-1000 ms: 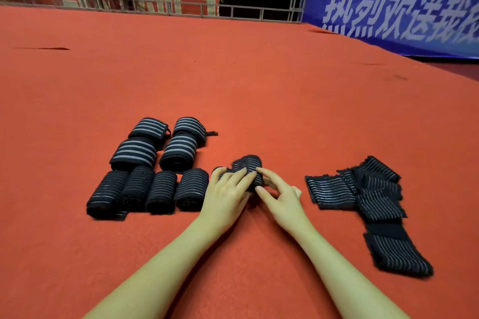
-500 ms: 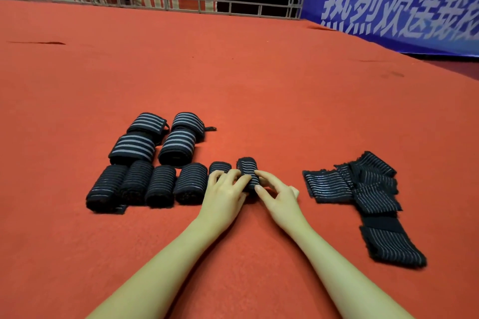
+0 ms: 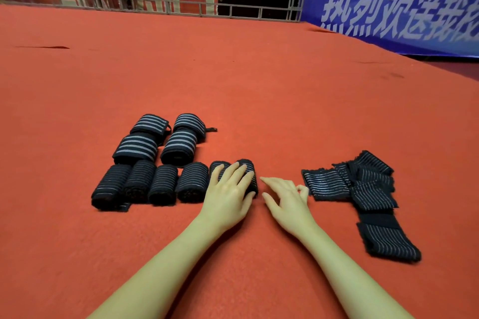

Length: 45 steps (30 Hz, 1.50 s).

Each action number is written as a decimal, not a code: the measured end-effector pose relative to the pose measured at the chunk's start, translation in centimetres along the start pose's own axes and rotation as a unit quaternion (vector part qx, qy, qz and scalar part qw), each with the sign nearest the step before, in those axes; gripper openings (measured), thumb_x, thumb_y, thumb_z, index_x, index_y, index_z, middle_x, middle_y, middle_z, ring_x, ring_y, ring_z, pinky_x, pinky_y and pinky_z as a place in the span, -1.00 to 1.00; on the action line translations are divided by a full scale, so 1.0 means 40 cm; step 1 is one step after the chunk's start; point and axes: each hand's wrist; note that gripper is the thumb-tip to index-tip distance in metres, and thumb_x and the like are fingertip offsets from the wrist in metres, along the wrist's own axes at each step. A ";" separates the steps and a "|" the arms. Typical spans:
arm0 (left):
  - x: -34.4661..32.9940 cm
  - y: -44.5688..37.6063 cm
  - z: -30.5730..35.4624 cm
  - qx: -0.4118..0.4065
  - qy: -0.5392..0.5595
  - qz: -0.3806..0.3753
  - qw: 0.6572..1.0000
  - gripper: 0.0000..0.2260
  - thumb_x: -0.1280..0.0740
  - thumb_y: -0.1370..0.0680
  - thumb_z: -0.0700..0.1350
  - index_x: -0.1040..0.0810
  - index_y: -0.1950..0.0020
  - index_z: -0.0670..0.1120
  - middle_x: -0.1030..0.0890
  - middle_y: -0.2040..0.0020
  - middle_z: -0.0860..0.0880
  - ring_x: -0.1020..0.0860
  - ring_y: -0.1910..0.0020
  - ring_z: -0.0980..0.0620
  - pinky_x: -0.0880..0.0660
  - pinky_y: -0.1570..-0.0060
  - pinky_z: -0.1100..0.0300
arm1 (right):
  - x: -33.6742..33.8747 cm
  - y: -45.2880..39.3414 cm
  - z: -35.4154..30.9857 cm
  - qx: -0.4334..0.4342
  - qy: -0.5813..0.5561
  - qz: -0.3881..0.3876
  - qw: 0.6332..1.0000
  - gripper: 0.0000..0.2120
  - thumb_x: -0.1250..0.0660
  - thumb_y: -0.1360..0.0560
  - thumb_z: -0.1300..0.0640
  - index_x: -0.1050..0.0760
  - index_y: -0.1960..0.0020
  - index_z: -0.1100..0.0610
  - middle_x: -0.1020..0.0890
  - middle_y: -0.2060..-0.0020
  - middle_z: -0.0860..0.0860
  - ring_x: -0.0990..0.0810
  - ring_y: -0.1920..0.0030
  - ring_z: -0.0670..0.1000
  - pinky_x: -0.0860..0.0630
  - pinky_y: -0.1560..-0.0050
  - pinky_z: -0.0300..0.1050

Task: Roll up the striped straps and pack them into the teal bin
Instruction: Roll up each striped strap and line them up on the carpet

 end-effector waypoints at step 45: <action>-0.128 -0.104 0.208 -0.074 0.271 0.056 0.958 -0.82 -0.11 -0.55 0.12 -0.47 -0.02 0.14 -0.49 -0.05 0.29 -0.40 -0.14 0.28 -0.06 -0.15 0.34 | 0.144 0.151 0.220 0.063 -0.028 0.261 0.963 -0.79 -0.20 -0.53 0.02 -0.60 0.03 0.04 -0.69 0.11 -0.14 -0.55 0.06 -0.23 -0.04 -0.31 -0.21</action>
Point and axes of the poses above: each hand's wrist, its own y-axis away from the middle knuckle, its own x-axis out of the back of the hand, z = x × y
